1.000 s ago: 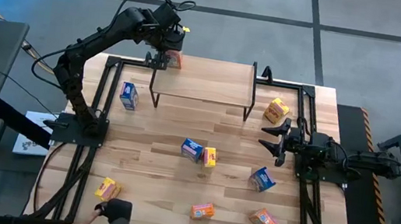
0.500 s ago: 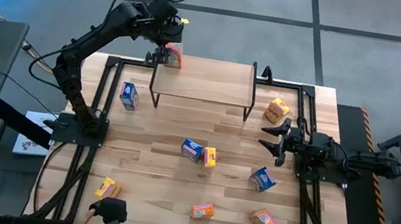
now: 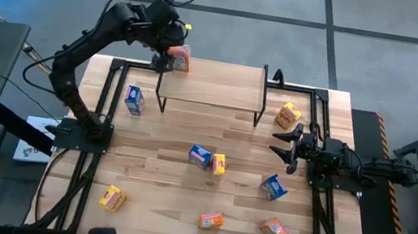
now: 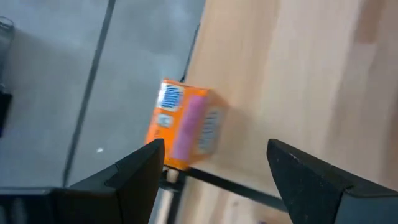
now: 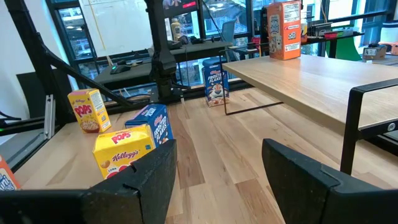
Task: Stack cereal on shelf
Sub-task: Put the top right yellow cereal box on the shelf
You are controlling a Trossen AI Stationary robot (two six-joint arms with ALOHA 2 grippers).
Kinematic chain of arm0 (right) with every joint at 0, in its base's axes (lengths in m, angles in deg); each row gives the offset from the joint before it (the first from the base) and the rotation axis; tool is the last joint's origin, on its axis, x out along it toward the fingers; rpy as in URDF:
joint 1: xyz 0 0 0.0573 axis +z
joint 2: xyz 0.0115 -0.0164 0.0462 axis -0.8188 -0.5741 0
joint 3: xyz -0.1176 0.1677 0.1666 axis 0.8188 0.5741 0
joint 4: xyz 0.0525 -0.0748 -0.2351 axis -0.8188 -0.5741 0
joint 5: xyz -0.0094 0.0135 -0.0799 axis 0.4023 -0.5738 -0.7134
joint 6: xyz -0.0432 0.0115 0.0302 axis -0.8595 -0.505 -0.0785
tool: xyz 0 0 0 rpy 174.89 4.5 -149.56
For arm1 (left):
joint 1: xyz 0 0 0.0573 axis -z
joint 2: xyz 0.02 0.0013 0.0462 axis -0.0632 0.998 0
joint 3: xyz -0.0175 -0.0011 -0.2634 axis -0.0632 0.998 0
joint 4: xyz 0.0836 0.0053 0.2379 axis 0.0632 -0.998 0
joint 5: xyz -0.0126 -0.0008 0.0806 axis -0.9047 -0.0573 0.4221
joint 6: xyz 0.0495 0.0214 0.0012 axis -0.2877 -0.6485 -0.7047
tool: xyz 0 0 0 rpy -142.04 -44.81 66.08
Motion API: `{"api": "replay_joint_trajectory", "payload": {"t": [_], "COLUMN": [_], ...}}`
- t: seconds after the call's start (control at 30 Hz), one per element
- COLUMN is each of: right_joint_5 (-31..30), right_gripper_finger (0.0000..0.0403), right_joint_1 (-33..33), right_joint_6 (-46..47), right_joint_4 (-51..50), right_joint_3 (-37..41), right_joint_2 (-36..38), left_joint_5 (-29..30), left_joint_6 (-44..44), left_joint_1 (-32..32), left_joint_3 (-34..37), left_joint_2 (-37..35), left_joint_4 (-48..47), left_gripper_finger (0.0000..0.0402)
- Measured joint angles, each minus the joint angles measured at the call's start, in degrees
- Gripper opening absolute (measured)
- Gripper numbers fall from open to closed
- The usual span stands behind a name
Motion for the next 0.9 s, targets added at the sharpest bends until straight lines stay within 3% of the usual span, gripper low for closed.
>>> {"api": "replay_joint_trajectory", "payload": {"t": [0.37,0.5,0.67,0.9], "right_joint_5": [0.00,0.00,0.02,0.00], "right_gripper_finger": [0.0229,0.0229,0.0229,0.0229], "right_joint_1": [-0.02,-0.02,0.00,0.00], "right_joint_6": [0.00,-0.01,-0.02,0.00], "right_joint_4": [0.00,0.00,0.00,0.00], "right_joint_3": [0.02,0.01,0.02,0.01], "right_joint_2": [0.00,0.00,0.00,0.02], "left_joint_5": [-2.16,-5.88,-6.54,-6.35], "left_joint_6": [14.15,16.98,20.25,23.68], "left_joint_1": [9.59,13.22,17.60,22.39], "left_joint_3": [0.00,0.96,10.15,28.15], "left_joint_2": [-4.47,-5.32,-9.75,-17.95], "left_joint_4": [-1.00,-0.87,3.68,21.60], "left_gripper_finger": [0.0276,0.0276,0.0274,0.0274]}}
